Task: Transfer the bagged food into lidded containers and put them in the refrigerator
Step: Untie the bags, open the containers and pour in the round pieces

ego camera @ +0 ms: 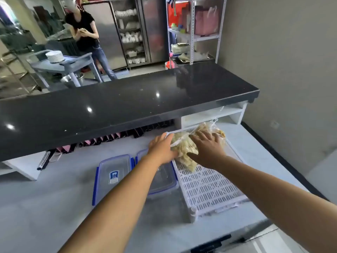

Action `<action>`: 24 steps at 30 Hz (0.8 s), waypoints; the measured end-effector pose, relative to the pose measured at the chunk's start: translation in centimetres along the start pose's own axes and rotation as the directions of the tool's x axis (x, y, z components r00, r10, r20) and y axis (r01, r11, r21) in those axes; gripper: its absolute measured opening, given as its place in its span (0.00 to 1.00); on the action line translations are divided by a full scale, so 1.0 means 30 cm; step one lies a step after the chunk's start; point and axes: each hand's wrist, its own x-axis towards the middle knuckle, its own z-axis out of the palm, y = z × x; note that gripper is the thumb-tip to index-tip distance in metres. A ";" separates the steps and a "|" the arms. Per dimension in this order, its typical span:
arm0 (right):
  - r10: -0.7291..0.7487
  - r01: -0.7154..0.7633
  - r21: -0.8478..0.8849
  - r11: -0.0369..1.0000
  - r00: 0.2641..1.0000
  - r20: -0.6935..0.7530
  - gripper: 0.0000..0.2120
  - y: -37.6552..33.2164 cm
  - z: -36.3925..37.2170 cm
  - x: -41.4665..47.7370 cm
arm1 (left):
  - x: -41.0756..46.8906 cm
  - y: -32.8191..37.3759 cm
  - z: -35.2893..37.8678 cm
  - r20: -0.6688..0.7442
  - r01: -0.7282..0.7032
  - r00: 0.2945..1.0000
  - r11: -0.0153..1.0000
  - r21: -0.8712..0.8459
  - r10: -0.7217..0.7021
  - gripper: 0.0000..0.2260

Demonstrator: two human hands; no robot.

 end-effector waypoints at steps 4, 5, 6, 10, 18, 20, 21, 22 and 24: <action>-0.081 0.085 -0.045 0.995 0.993 0.089 0.38 0.030 0.030 0.078 | 0.090 0.020 0.017 0.116 0.086 0.990 0.996 -0.025 -0.083 0.43; -0.090 0.094 -0.050 0.994 0.992 0.087 0.38 0.034 0.042 0.096 | 0.115 0.020 0.022 0.126 0.095 0.988 0.995 -0.018 -0.092 0.43; -0.100 0.105 -0.057 0.993 0.991 0.086 0.39 0.039 0.051 0.109 | 0.134 0.023 0.024 0.140 0.104 0.985 0.995 -0.010 -0.102 0.44; -0.115 0.117 -0.017 0.993 0.989 0.091 0.43 0.058 0.099 0.144 | 0.187 0.030 0.006 0.244 0.151 0.958 0.988 0.010 -0.149 0.50; -0.164 0.164 0.005 0.986 0.982 0.093 0.47 0.082 0.169 0.135 | 0.251 0.036 0.027 0.316 0.086 0.941 0.988 0.131 -0.124 0.54; -0.150 0.150 0.006 0.989 0.986 0.075 0.47 0.072 0.178 0.126 | 0.262 0.033 0.039 0.315 0.079 0.942 0.988 0.135 -0.119 0.55; -0.138 0.138 0.007 0.990 0.988 0.065 0.45 0.062 0.185 0.122 | 0.265 0.030 0.045 0.308 0.087 0.944 0.990 0.114 -0.118 0.55; -0.125 0.125 0.014 0.992 0.991 0.044 0.44 0.051 0.191 0.118 | 0.266 0.030 0.050 0.295 0.087 0.949 0.992 0.087 -0.109 0.54; -0.091 0.092 0.041 0.995 0.996 -0.018 0.40 0.033 0.203 0.111 | 0.262 0.034 0.056 0.261 0.067 0.962 0.997 0.040 -0.076 0.52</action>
